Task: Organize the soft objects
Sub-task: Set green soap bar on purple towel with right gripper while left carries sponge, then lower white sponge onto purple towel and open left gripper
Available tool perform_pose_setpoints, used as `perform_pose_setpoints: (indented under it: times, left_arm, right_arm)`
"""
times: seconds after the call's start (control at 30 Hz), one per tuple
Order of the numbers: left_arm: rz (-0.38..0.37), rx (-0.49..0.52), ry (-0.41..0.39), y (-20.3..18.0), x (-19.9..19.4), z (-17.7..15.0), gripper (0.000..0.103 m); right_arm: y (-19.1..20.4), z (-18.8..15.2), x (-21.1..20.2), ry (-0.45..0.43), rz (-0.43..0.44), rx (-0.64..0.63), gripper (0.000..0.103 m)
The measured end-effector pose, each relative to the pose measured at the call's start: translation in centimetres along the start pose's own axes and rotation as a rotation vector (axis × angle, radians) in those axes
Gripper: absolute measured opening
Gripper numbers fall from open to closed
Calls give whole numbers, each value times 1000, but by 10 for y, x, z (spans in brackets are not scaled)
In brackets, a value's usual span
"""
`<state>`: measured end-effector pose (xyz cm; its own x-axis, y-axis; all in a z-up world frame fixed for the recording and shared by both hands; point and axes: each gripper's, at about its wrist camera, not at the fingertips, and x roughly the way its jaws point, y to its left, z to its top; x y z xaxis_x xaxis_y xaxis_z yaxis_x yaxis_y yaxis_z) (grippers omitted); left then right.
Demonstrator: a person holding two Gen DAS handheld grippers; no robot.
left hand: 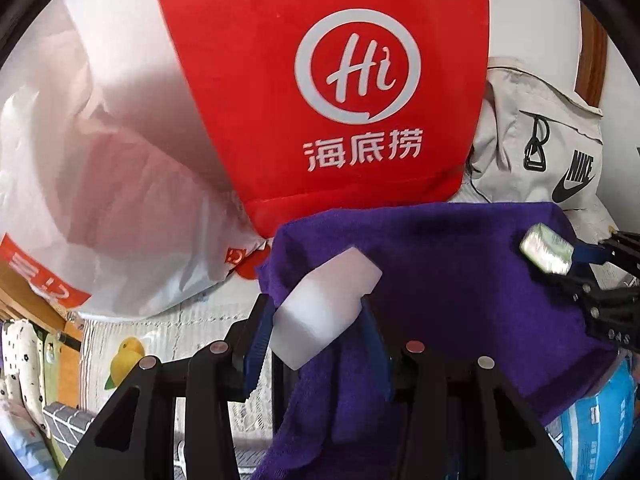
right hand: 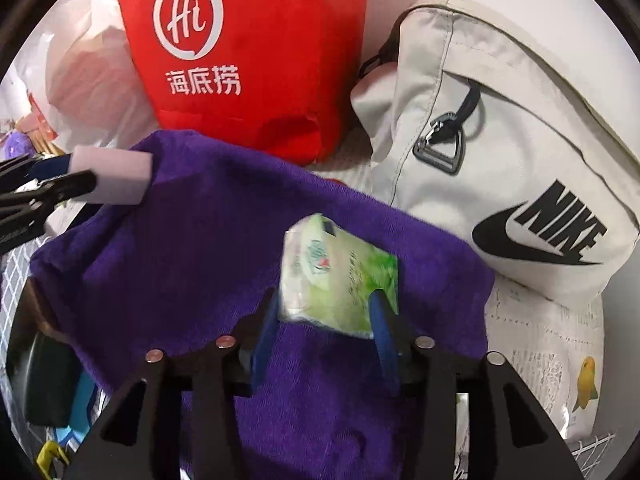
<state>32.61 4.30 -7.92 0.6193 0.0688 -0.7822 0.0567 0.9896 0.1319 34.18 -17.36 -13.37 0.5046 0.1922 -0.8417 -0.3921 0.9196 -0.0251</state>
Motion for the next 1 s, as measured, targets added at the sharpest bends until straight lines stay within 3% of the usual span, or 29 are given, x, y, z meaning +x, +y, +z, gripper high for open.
perform_pose_setpoints:
  times: [0.07,0.4,0.47,0.6,0.77,1.0]
  left_arm:
    - [7,10,-6,-3,3,5,42]
    - [33,58,22,-16,21,6,46]
    - [23,48,25,-13,19,5,50]
    - [24,28,49,-11,20,2,70]
    - [-6,33,48,-13,12,-4,75]
    - [13,24,40,-9,-10,-10,77]
  right_arm:
    - [-4,-4,-3,-6,2,0,58]
    - [-6,-17,-22,-28,-10,6,58]
    - [-8,-17,-26,-32,-7,11,58]
    - [-8,-19,-34,-39,-6,19,58]
    - [-12,-26,-43,-42,-3,21,58]
    - [-8,-33,-55,-48,-3,41,58]
